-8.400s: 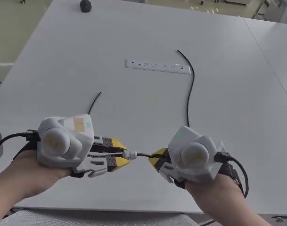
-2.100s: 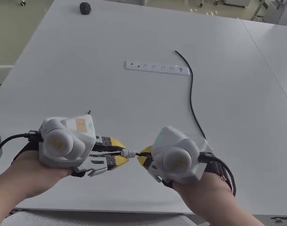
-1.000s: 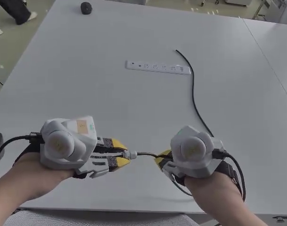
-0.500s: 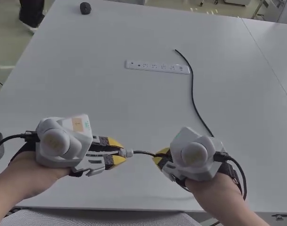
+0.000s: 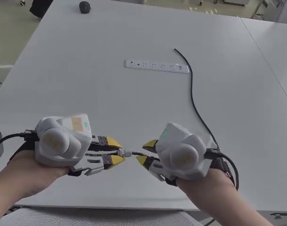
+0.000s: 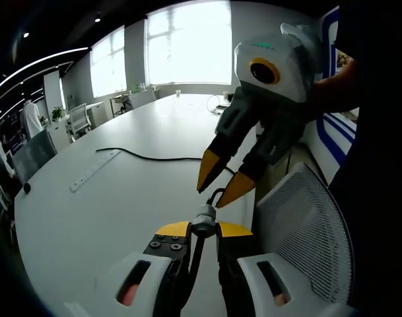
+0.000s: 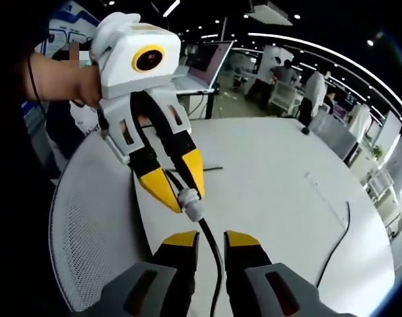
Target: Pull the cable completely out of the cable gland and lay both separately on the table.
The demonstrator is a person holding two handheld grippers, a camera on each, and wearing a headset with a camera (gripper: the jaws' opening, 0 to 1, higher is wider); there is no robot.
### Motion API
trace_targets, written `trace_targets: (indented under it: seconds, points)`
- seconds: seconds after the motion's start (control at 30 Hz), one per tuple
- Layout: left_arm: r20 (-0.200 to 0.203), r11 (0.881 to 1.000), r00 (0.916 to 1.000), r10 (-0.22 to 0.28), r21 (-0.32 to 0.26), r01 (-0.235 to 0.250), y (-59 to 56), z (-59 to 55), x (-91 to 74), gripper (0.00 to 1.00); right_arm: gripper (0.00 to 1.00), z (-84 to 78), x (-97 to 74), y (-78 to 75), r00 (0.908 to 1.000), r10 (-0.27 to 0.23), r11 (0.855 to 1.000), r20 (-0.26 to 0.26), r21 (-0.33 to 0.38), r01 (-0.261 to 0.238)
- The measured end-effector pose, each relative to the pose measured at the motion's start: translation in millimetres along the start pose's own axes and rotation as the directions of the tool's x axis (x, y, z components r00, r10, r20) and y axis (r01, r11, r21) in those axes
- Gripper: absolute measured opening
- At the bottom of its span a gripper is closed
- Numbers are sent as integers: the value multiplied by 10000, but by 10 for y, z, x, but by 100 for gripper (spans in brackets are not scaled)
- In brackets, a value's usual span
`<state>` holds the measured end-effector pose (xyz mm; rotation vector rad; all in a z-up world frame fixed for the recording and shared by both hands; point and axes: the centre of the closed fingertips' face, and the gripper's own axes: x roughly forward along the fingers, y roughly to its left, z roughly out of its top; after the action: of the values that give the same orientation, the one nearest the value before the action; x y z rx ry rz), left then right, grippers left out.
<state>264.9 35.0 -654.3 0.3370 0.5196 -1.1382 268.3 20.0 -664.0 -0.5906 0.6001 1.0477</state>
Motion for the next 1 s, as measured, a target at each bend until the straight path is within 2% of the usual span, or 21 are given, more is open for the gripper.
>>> trace_targets:
  seconds: [0.1,0.3,0.63,0.87,1.0]
  points:
    - [19,10000,10000,-7,-5,7,-9,10,1,15,10,11,32,24,9999,17,9989,-132,-465,-23]
    - [-9,10000,10000,-22,10,22,-15,-7,1,15,7,39,28,11,9999,55,9974,-95,-716,-61]
    - [-61,10000,10000,-66,-8,66,-17,-7,14,15,2,-8,66,43,9991,306,9900,-310,-1365,-345]
    - [-107,9999,9999,-88,69,89,-7,-17,3,15,1,-17,105,55,9988,373,9868,-312,-1562,-418]
    - [-122,9999,9999,-80,92,82,1,-26,-2,15,0,-20,118,43,9994,257,9911,-250,-1302,-287]
